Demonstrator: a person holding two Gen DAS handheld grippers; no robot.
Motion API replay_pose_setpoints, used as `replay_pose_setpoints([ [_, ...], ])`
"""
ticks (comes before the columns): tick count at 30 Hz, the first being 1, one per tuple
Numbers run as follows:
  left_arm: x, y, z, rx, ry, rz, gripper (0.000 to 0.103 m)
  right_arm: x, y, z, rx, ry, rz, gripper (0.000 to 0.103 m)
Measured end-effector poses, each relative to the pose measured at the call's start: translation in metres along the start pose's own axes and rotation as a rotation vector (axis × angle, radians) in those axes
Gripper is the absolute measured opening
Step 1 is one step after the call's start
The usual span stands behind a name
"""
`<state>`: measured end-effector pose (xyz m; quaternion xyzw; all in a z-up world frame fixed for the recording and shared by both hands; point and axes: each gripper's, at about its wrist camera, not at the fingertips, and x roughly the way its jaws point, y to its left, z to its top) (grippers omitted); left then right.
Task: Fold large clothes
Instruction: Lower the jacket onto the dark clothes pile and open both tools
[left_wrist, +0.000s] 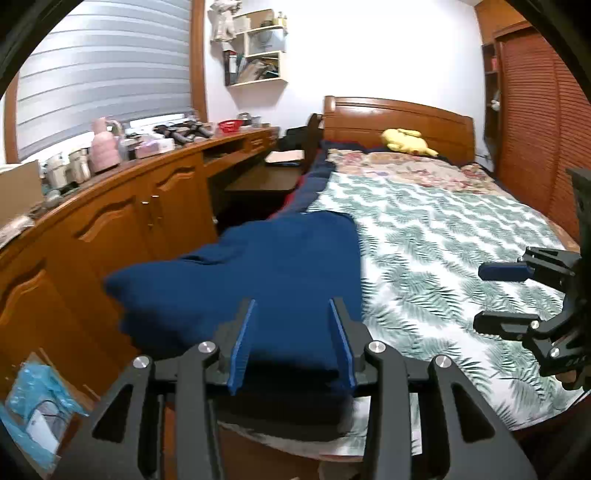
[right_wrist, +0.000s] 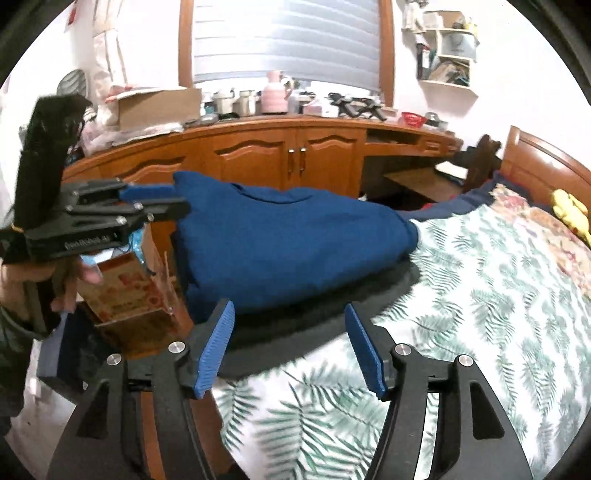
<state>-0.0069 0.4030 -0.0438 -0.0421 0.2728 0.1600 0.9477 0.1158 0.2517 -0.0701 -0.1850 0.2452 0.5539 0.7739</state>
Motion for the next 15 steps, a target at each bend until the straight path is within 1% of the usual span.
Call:
replay_pose_setpoints([
  [2,0.002,-0.017,-0.001,0.005,-0.002,-0.023,0.040,-0.014,-0.010,-0.010,0.012,-0.010,-0.022,0.068],
  [7,0.008,-0.069,-0.002,0.030,-0.006,-0.081,0.045,-0.050,-0.040,-0.041,0.054,-0.020,-0.084,0.082],
  [10,0.008,-0.098,-0.003,0.037,-0.015,-0.128,0.048,-0.071,-0.055,-0.059,0.071,-0.024,-0.129,0.086],
  [15,0.005,-0.137,-0.003,0.053,-0.017,-0.200,0.049,-0.105,-0.076,-0.089,0.125,-0.027,-0.195,0.089],
])
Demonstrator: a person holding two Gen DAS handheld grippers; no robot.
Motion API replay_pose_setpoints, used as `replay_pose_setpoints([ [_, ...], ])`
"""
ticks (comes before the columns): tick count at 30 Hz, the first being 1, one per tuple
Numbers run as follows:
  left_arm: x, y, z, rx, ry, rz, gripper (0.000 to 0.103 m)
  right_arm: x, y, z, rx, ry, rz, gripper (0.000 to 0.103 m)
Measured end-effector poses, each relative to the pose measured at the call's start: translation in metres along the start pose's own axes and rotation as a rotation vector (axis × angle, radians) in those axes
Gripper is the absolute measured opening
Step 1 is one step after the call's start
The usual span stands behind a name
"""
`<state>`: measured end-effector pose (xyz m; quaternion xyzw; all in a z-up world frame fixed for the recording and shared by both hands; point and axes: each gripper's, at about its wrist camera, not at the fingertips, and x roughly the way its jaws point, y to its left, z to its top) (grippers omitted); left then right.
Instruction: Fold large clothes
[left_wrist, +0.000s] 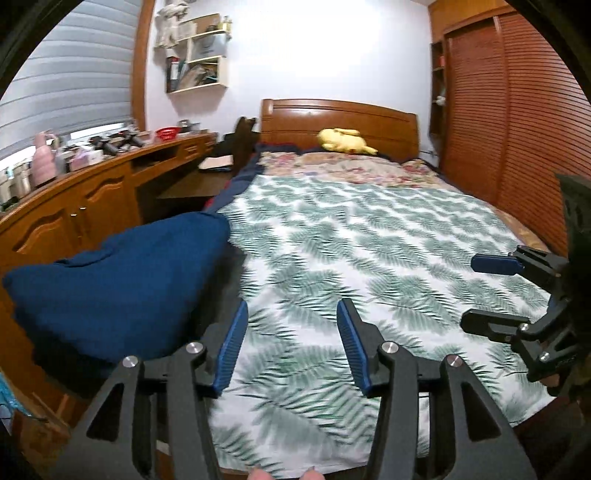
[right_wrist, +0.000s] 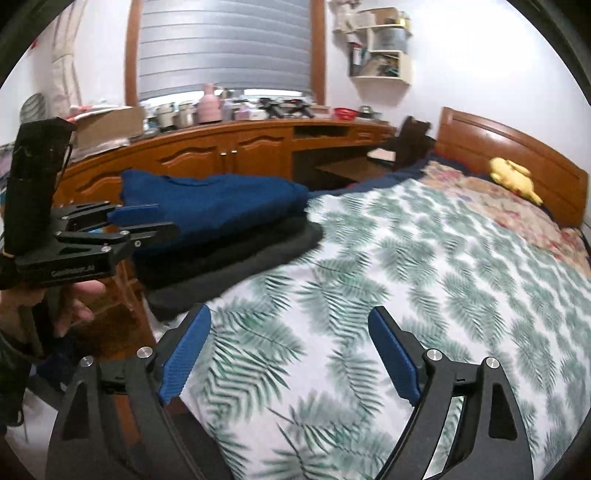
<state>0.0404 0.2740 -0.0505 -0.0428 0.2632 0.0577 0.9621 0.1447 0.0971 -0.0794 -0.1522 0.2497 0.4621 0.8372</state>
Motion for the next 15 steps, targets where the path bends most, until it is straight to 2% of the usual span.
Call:
replay_pose_setpoints([
  [7,0.011,-0.063,-0.005,0.006,0.012,-0.079,0.050,-0.043,-0.035,-0.041,0.065,-0.011,-0.106,0.092],
  [15,0.033,-0.128,-0.011,0.013,0.016,-0.106,0.050,-0.086,-0.075,-0.096,0.172,-0.025,-0.226,0.093],
])
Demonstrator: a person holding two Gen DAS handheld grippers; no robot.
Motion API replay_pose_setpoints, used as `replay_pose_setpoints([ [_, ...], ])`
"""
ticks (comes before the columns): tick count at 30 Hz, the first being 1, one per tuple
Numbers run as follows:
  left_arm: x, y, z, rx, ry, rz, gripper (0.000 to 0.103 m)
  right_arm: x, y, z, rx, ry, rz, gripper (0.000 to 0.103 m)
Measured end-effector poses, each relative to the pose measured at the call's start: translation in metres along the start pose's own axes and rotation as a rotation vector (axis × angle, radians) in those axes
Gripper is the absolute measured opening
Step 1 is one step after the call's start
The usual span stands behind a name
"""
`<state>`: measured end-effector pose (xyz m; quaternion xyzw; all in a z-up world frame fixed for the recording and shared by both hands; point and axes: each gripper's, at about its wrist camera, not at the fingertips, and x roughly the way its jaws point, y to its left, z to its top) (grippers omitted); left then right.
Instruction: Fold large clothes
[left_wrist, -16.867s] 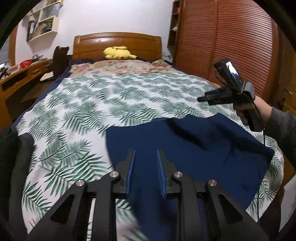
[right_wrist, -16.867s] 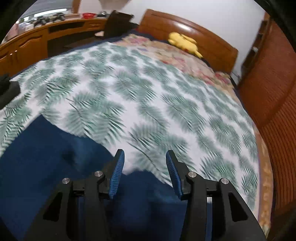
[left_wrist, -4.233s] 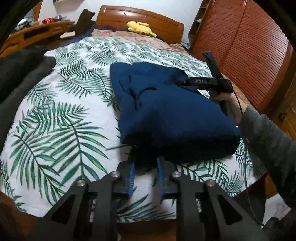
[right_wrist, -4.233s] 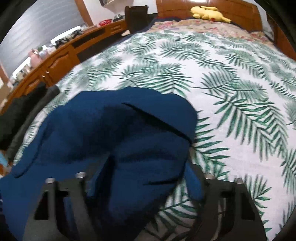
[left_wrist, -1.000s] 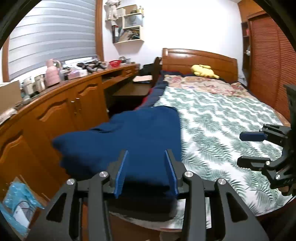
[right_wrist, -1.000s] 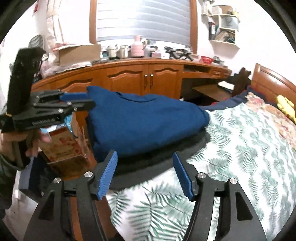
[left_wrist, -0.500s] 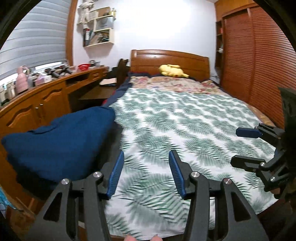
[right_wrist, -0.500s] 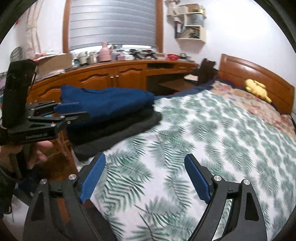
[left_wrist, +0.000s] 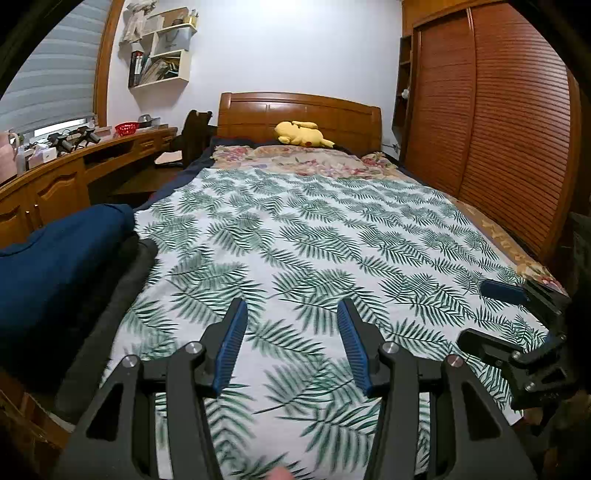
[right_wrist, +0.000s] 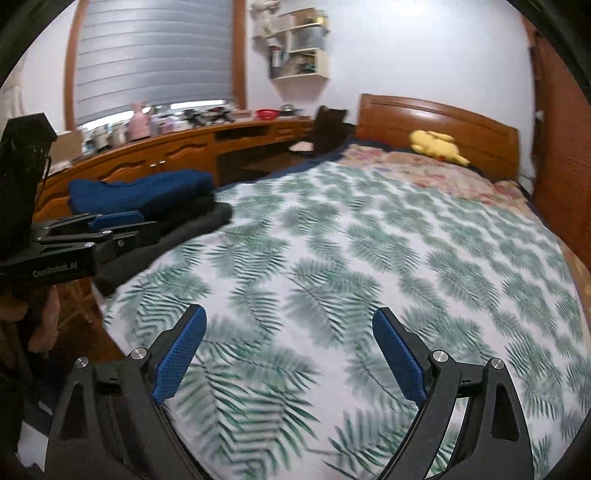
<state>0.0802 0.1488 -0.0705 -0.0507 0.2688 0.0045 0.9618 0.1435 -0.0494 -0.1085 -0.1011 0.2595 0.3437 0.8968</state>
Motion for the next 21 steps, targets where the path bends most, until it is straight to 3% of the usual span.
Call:
replay_pose_setpoints([
  [11,0.014,-0.066,0.000,0.042,0.023,-0.042,0.050,-0.051,-0.069,-0.037,0.150,-0.016,-0.129,0.093],
  [21,-0.026,-0.113,0.017,0.068,-0.036,-0.077,0.050,-0.111,-0.096,-0.039,0.221,-0.073,-0.226,0.098],
])
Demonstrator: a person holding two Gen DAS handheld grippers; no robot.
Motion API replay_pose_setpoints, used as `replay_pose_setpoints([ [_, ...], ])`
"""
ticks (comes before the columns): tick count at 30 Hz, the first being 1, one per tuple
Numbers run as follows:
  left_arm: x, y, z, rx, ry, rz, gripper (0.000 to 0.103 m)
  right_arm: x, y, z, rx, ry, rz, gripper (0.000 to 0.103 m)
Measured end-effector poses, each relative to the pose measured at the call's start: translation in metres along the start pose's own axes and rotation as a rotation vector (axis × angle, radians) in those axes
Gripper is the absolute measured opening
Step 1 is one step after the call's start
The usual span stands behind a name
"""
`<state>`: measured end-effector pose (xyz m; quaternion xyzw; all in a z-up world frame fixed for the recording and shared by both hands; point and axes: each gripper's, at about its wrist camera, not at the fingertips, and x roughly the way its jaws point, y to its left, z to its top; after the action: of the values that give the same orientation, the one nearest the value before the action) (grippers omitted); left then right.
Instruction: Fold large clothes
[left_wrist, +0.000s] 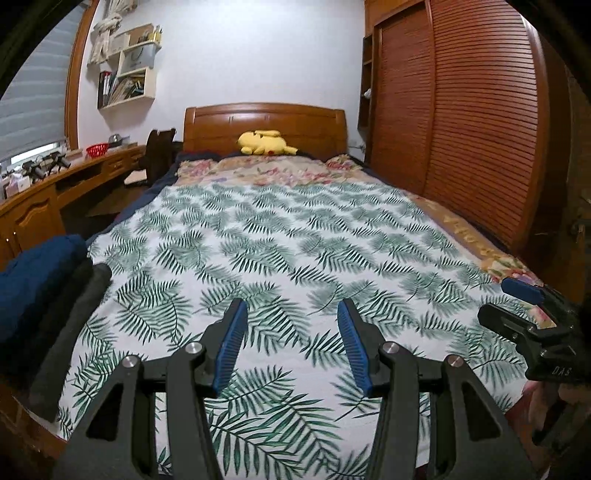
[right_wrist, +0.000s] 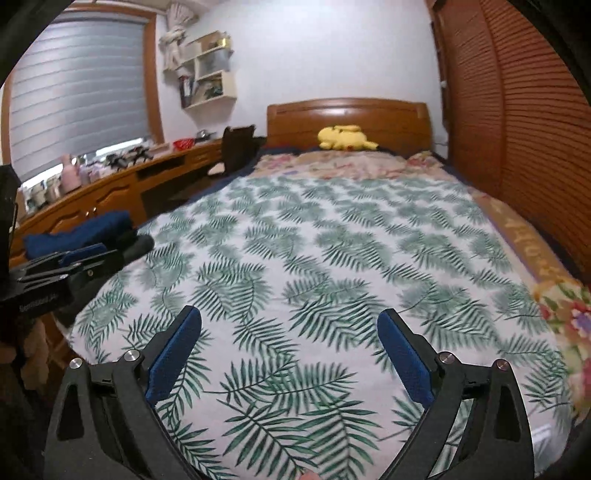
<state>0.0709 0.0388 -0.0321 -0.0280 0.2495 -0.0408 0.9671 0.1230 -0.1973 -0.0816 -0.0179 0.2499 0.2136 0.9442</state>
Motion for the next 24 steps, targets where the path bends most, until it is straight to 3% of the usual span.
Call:
replay_pose_setpoints([
  [12,-0.050,-0.021,0.019,0.046,-0.095,0.022,0.050,-0.062,-0.012,0.026,0.035,-0.134,-0.063,0.099],
  [24,-0.055,-0.020,0.017,0.030,-0.099,0.022,0.050,-0.073,-0.012,0.029,0.033,-0.153,-0.076,0.099],
])
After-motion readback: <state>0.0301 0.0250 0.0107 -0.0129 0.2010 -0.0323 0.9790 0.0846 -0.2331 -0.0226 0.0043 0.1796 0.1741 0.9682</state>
